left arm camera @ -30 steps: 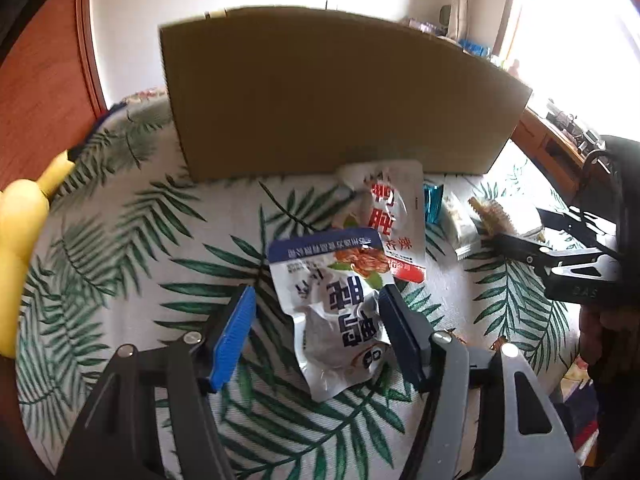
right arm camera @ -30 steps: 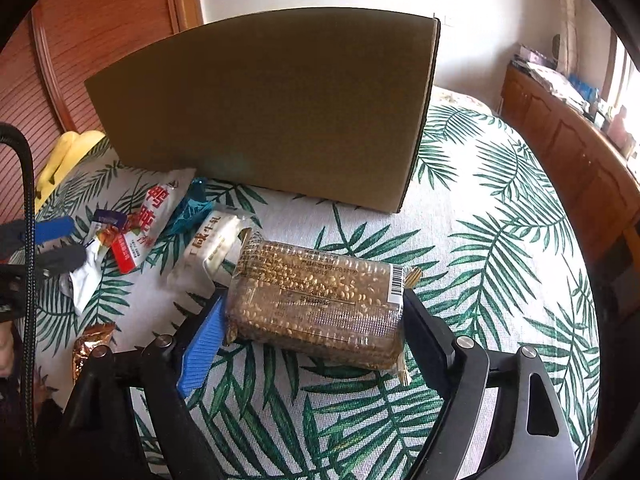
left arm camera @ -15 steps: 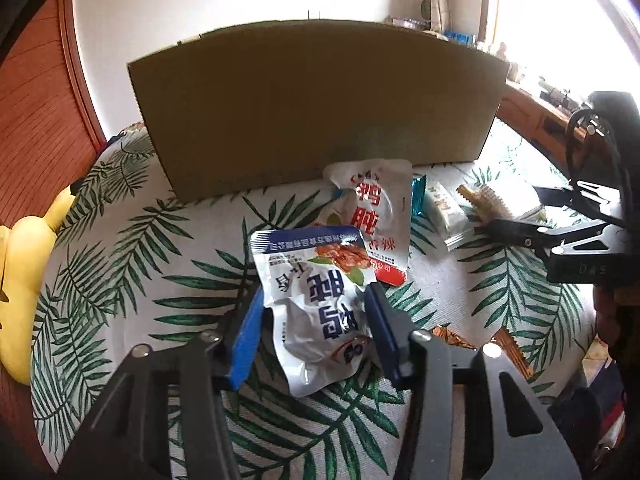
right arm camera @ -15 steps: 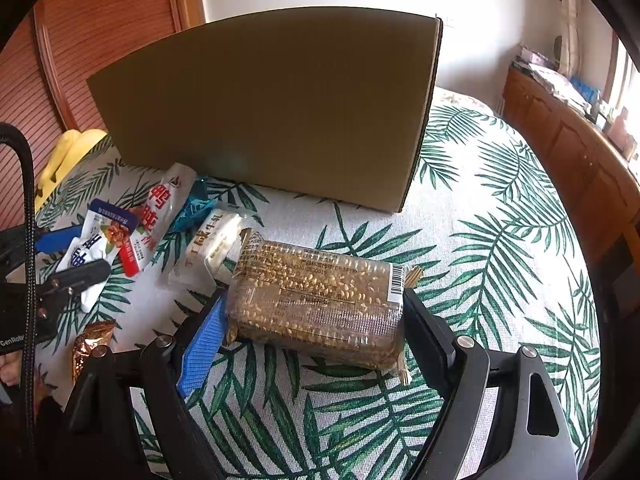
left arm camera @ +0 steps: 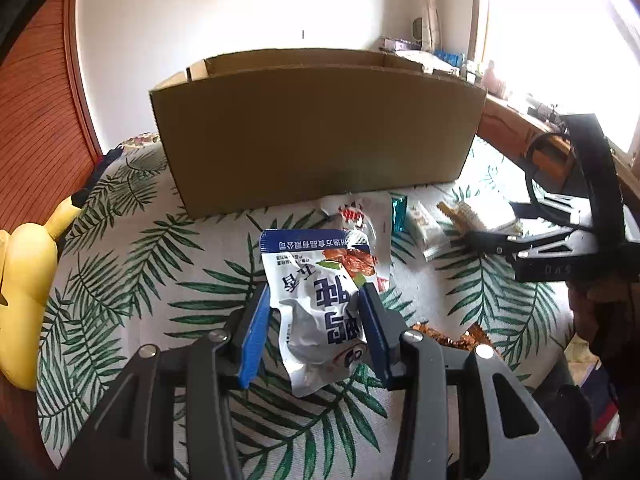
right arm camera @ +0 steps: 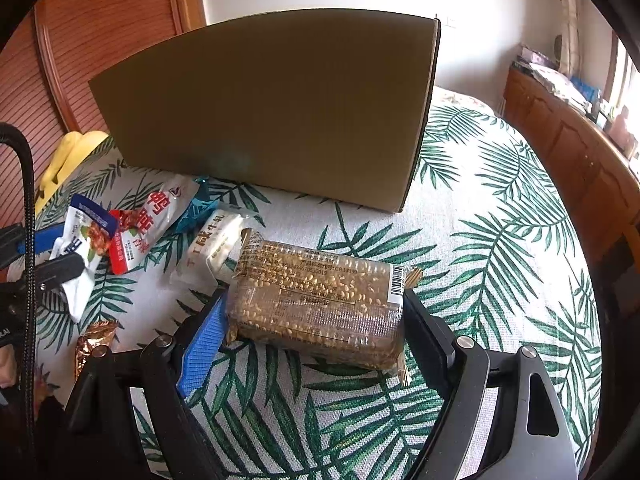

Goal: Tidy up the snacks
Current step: 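Lift both held snacks and carry them over the box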

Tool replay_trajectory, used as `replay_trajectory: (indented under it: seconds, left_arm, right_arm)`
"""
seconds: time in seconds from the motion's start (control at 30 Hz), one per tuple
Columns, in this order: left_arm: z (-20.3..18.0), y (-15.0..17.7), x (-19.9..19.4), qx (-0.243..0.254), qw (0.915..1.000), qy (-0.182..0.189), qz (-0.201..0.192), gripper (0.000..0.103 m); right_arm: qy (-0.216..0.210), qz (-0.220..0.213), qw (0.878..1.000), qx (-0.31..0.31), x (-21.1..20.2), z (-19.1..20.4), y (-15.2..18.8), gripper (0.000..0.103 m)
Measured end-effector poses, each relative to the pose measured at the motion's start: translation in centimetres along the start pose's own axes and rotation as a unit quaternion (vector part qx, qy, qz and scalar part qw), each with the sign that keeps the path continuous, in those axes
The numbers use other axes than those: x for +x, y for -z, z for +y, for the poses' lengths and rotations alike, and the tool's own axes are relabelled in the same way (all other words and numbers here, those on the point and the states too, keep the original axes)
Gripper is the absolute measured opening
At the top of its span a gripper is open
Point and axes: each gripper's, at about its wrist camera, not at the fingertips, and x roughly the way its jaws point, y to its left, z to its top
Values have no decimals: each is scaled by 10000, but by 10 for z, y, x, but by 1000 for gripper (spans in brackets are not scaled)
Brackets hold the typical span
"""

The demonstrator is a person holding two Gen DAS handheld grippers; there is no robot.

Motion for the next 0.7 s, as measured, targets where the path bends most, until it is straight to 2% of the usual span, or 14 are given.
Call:
replay_trajectory:
  seconds: [0.33, 0.7]
  left_arm:
    - [7, -21, -14, -69, 9995, 13, -310, 43]
    - [13, -47, -20, -107, 9978, 106, -646, 43]
  right_arm:
    - [-46, -165, 9998, 65, -11, -5, 2, 83]
    - [-45, -537, 9985, 54, -41, -6, -7, 83]
